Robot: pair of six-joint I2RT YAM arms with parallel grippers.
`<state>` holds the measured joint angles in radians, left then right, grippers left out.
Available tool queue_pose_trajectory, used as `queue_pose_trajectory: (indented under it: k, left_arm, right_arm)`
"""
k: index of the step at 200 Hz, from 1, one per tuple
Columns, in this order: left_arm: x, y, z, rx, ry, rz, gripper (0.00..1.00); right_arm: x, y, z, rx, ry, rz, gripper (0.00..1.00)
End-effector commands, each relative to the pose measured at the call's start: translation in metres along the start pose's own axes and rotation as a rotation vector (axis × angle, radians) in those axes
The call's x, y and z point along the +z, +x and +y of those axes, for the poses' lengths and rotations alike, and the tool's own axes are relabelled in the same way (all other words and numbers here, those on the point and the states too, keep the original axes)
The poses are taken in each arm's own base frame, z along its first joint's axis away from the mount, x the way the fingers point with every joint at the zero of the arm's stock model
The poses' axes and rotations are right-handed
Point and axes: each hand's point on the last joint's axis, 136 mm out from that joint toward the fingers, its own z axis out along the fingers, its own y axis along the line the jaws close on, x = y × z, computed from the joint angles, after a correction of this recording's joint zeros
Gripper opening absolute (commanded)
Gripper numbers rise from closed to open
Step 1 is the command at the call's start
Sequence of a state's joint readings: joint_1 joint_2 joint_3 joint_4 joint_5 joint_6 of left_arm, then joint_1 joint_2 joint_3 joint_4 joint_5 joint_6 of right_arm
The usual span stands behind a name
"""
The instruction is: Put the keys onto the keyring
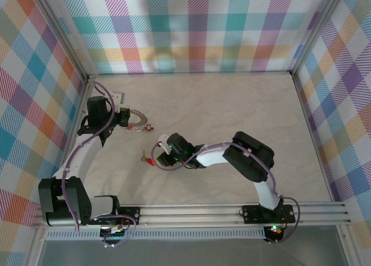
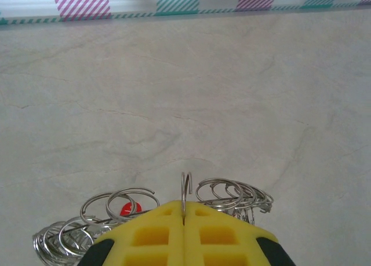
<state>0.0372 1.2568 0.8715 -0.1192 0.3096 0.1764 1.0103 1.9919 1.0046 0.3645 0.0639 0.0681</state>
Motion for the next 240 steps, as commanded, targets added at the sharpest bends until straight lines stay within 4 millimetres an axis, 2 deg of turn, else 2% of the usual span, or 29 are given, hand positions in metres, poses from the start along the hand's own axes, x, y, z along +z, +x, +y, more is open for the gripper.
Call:
queue_pose_trajectory:
  k: [1, 18, 31, 45, 58, 71, 79, 90, 109, 125, 147, 197, 215, 240]
  left_arm:
    - [-0.002, -0.011, -0.007, 0.017, 0.032, -0.055, 0.00]
    - [-0.003, -0.009, -0.011, 0.056, 0.021, -0.045, 0.00]
    - [-0.005, -0.007, -0.012, 0.080, 0.006, -0.039, 0.00]
    - [-0.007, -0.009, -0.014, 0.089, 0.004, -0.047, 0.00]
    - [-0.008, -0.010, -0.018, 0.099, 0.019, -0.052, 0.00]
    - [-0.009, -0.010, -0.019, 0.103, 0.023, -0.053, 0.00]
    - [-0.008, -0.009, -0.019, 0.106, 0.021, -0.049, 0.00]
    - [-0.009, -0.008, -0.018, 0.111, 0.015, -0.045, 0.00]
    - [-0.010, -0.008, -0.019, 0.120, 0.011, -0.046, 0.00]
    - [-0.011, -0.009, -0.020, 0.134, 0.004, -0.047, 0.00]
    - [-0.011, -0.007, -0.020, 0.139, 0.001, -0.044, 0.00]
    - [-0.008, -0.008, -0.022, 0.132, 0.018, -0.040, 0.00]
    - [-0.009, -0.006, -0.022, 0.134, 0.012, -0.037, 0.00]
    - [-0.009, -0.005, -0.019, 0.139, -0.005, -0.032, 0.00]
  right_arm:
    - [-0.022, 0.026, -0.018, 0.098, 0.055, 0.033, 0.53]
    - [-0.038, 0.029, -0.024, 0.148, 0.064, 0.028, 0.54]
    - [-0.047, 0.021, -0.009, 0.118, -0.023, 0.016, 0.57]
    - [-0.045, 0.011, 0.007, 0.088, -0.099, 0.029, 0.59]
    - [-0.031, 0.001, 0.013, 0.094, -0.118, 0.055, 0.61]
    - [-0.014, -0.011, 0.019, 0.097, -0.132, 0.044, 0.72]
    - [-0.002, -0.019, 0.020, 0.109, -0.132, 0.035, 0.74]
    - [0.013, -0.025, 0.022, 0.132, -0.140, 0.039, 0.75]
    - [0.030, -0.030, 0.026, 0.134, -0.158, 0.067, 0.88]
    - [0.035, -0.021, 0.026, 0.105, -0.152, 0.124, 0.89]
    - [0.035, 0.004, 0.024, -0.001, -0.137, 0.235, 0.89]
    - [0.016, 0.053, 0.021, -0.131, -0.188, 0.440, 0.89]
    - [0.013, 0.059, 0.014, -0.161, -0.157, 0.462, 0.89]
    - [0.009, 0.051, -0.008, -0.274, -0.031, 0.481, 0.89]
